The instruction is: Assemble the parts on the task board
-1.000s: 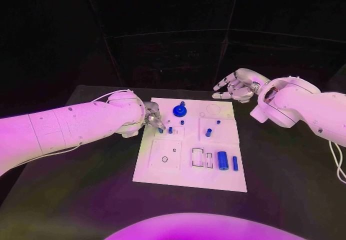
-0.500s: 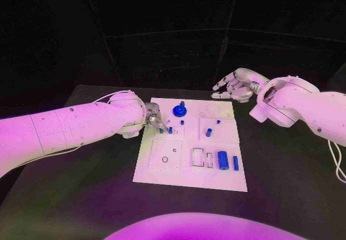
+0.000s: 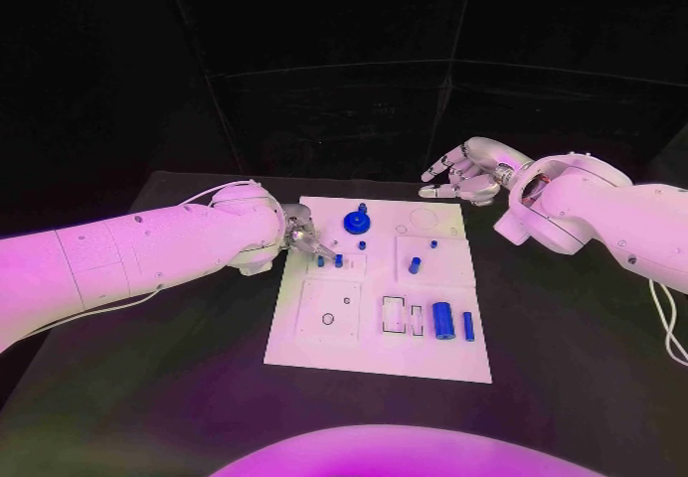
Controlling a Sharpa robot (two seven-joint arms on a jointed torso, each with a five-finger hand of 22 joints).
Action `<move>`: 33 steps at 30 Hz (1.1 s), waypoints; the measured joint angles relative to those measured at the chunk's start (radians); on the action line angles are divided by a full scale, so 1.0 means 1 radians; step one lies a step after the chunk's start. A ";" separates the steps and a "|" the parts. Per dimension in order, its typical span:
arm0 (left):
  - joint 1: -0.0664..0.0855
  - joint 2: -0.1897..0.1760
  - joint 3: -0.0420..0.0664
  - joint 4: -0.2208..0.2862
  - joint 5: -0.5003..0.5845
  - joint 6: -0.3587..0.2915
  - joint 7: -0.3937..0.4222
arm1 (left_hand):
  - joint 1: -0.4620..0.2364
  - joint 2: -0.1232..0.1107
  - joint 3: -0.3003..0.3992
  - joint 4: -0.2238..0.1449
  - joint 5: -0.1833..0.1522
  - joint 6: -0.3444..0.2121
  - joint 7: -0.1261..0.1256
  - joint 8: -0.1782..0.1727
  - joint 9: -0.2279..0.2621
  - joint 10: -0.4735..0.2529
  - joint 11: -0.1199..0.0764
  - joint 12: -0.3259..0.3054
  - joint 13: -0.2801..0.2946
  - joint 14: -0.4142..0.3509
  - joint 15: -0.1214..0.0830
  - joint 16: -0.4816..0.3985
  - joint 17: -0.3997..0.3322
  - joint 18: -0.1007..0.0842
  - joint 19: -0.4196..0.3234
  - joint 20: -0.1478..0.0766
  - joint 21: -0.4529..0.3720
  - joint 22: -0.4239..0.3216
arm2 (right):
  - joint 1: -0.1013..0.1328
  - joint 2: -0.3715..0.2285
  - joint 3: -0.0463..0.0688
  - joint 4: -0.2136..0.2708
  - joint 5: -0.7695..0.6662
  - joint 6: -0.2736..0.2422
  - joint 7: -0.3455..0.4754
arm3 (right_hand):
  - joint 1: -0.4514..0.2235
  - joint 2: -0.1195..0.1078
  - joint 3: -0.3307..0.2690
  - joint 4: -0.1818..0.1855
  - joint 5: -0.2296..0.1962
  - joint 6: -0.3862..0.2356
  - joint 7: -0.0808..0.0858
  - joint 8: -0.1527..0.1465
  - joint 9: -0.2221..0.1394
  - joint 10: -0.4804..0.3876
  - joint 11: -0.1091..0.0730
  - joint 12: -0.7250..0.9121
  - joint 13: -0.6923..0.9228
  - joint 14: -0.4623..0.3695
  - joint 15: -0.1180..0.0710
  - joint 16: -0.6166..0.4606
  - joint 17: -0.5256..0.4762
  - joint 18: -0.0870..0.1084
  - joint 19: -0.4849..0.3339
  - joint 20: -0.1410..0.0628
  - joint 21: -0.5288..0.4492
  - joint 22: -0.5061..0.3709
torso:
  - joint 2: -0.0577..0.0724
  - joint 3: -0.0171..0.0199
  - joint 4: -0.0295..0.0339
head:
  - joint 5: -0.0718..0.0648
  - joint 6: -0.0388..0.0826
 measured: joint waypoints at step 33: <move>0.000 0.039 -0.038 -0.008 0.066 -0.340 0.475 | 0.469 -0.003 0.061 -0.211 0.000 -0.167 0.119 -0.314 -0.306 -0.470 0.138 -0.786 -0.756 -0.206 0.113 -0.487 -0.308 0.109 -0.285 0.097 -0.722 -0.506 | -0.002 0.002 0.000 0.000 -0.001 -0.007 0.000 | 0.000 0.000 -0.003 0.003 0.006 0.000 0.000 0.000 0.000 0.000 0.000 0.000 -0.002 0.000 0.000 0.000 0.001 0.000 0.000 0.000 0.000 0.000 | 0.002 -0.0007 -0.0011 | -0.023 0.014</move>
